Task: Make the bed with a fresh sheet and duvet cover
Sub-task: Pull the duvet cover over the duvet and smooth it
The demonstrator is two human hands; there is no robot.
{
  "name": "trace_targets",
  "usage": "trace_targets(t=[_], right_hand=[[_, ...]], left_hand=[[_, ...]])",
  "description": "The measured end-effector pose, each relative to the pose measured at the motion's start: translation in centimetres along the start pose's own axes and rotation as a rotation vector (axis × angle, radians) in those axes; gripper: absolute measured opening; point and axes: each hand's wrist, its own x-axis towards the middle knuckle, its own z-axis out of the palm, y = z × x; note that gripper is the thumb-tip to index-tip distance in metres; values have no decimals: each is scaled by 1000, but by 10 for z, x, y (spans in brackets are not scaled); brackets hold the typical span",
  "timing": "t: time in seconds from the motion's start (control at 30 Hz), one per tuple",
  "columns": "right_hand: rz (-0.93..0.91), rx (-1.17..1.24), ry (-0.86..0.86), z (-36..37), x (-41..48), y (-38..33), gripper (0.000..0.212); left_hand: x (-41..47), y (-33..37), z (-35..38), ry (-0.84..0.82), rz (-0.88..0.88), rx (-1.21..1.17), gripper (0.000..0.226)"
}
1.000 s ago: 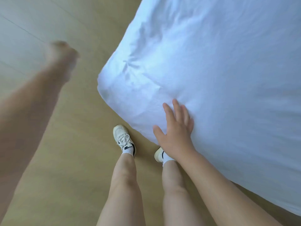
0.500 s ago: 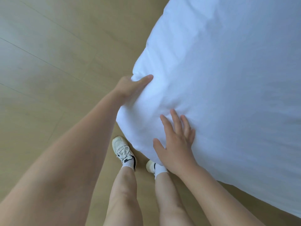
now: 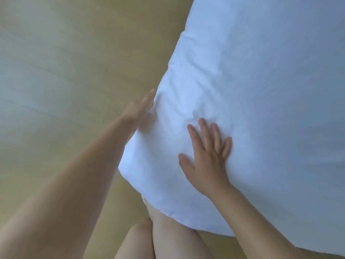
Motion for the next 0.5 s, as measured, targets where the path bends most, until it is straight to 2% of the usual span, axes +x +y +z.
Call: trace_targets(t=[0.13, 0.17, 0.23, 0.27, 0.37, 0.4, 0.43, 0.5], right_hand=[[2, 1, 95, -17, 53, 8, 65], [13, 17, 106, -20, 63, 9, 66], [54, 96, 107, -30, 80, 8, 67], [83, 148, 121, -38, 88, 7, 67], [122, 226, 139, -58, 107, 3, 68], [108, 204, 137, -65, 113, 1, 67], [100, 202, 86, -70, 118, -2, 67], [168, 205, -98, -75, 125, -5, 79]], left_hand=[[56, 71, 25, -307, -96, -109, 89], [80, 72, 25, -378, -103, -113, 95], [80, 83, 16, -477, -42, -159, 91], [57, 99, 10, -462, 0, -180, 83], [6, 140, -21, -229, 39, -260, 49], [4, 139, -32, -230, 72, -266, 41], [7, 136, -39, -178, 39, -267, 42], [30, 127, -36, -67, -88, -117, 60]])
